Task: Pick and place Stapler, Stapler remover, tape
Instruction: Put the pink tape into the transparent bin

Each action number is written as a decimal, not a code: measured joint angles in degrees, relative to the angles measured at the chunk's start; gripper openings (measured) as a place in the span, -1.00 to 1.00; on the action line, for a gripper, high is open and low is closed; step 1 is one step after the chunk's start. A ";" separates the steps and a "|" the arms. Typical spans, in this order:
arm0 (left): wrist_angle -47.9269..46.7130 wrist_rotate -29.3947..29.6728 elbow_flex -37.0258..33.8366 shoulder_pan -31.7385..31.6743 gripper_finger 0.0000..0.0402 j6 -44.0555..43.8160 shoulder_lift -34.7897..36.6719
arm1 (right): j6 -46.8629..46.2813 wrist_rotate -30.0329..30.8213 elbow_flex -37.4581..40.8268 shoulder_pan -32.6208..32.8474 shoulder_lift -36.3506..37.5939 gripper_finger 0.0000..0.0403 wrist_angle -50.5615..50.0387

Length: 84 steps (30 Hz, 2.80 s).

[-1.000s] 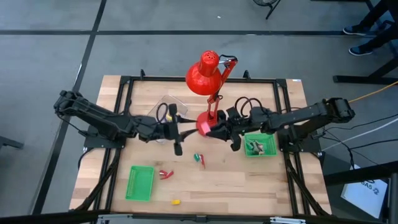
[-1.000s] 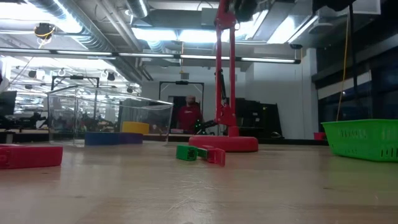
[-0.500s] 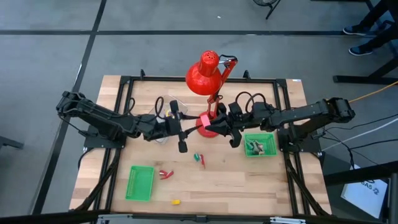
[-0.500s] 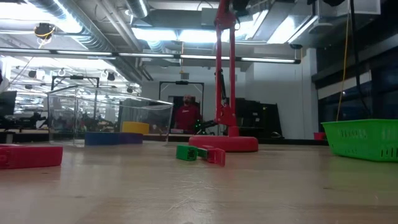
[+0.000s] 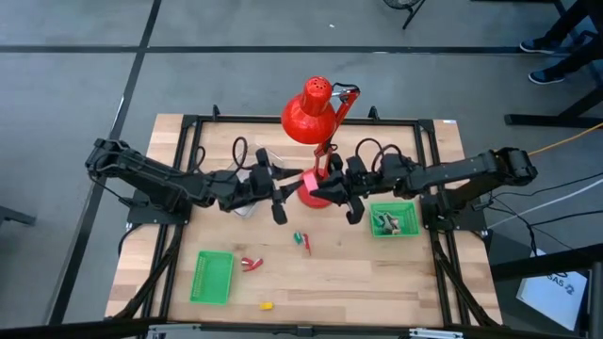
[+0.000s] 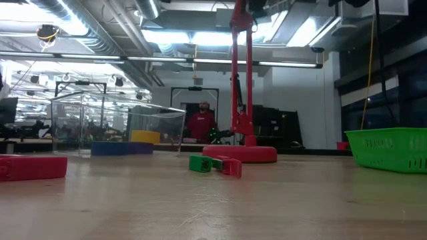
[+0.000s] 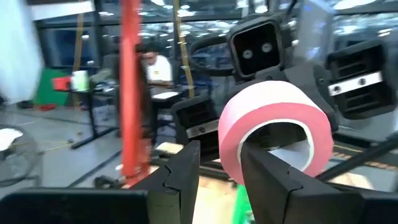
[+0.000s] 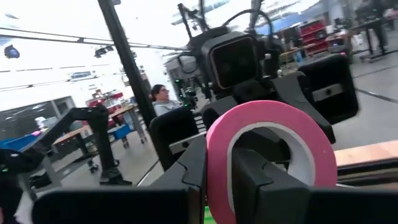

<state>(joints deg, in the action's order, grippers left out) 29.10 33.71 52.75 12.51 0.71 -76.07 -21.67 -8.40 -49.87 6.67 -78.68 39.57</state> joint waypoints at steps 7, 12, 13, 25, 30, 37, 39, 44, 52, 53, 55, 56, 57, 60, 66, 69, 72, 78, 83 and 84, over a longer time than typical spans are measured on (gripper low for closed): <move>3.83 -5.43 0.00 -1.39 -0.45 -3.70 -1.97 | 1.22 -1.89 0.00 0.07 0.02 -0.80 0.97; 5.82 -9.23 0.00 -2.29 -0.45 -4.66 -2.93 | 1.22 -2.34 0.00 0.08 0.01 -0.80 1.24; 5.89 -9.26 0.01 -2.32 -0.47 -4.64 -2.93 | 1.24 -2.34 0.00 0.08 0.01 -0.80 1.25; 5.41 -9.09 0.02 -2.34 -0.83 -4.44 -2.47 | 2.38 -0.41 0.00 0.15 0.01 -0.49 1.25; 2.77 -8.02 0.02 -2.35 -0.83 -4.45 -1.11 | 1.23 -0.26 0.00 0.19 0.03 -0.15 1.36; -13.35 -5.22 0.02 -2.29 -0.83 -9.36 6.03 | -2.12 -5.12 0.02 -2.13 0.05 0.13 0.66; -20.29 -4.43 0.02 -2.35 -0.83 -12.28 8.76 | -2.94 -9.58 0.02 -3.62 0.22 0.16 0.91; -36.18 -2.64 0.02 -2.29 -0.83 -20.97 16.00 | -9.43 -18.58 0.02 -7.89 0.55 0.16 -1.02; -47.19 2.85 0.02 -2.29 -0.81 -26.37 23.67 | -14.37 -15.32 0.02 -9.66 0.57 0.15 -0.97; -47.24 3.10 0.02 -2.29 -0.80 -26.50 24.06 | -12.01 -15.89 0.02 -9.67 0.58 0.15 -0.70; -47.38 2.87 0.02 -2.29 -0.81 -26.53 24.44 | -9.04 -20.31 0.07 -10.01 1.65 0.15 -1.18; -47.33 2.56 0.02 -2.29 -0.82 -26.61 24.46 | -8.52 -22.18 0.07 -10.36 2.70 0.15 -1.96; -47.52 2.24 0.02 -2.29 -0.82 -26.93 24.44 | -7.68 -23.48 0.41 -10.51 4.21 0.15 -3.35; -48.86 1.55 0.02 -2.29 -0.82 -28.79 24.24 | -4.06 -21.40 3.25 -10.87 10.65 0.15 -12.27; -50.37 1.27 0.02 -2.29 -0.82 -32.00 24.00 | 0.73 -4.88 11.91 -6.98 28.16 0.15 -24.40; -50.39 1.29 0.02 -2.29 -0.82 -32.06 24.00 | 2.03 0.24 17.38 -4.74 36.00 0.15 -25.71; -50.39 1.45 0.02 -2.29 -0.82 -32.18 24.00 | 4.15 3.40 23.98 -2.99 43.14 0.15 -25.74; -50.42 2.21 0.02 -2.29 -0.82 -34.00 24.00 | 4.13 9.92 37.35 -1.50 56.88 0.15 -25.91; -52.22 2.23 0.02 -2.29 -0.82 -36.58 24.00 | 6.74 13.25 43.50 -1.50 66.68 0.15 -25.89; -53.20 2.24 0.02 -2.29 -0.82 -37.53 24.00 | 7.56 13.75 44.18 -1.48 68.29 0.15 -25.90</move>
<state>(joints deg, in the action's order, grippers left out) -24.11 35.95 52.77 10.22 -36.82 -52.07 -14.11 5.34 -5.69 5.19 -10.39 13.66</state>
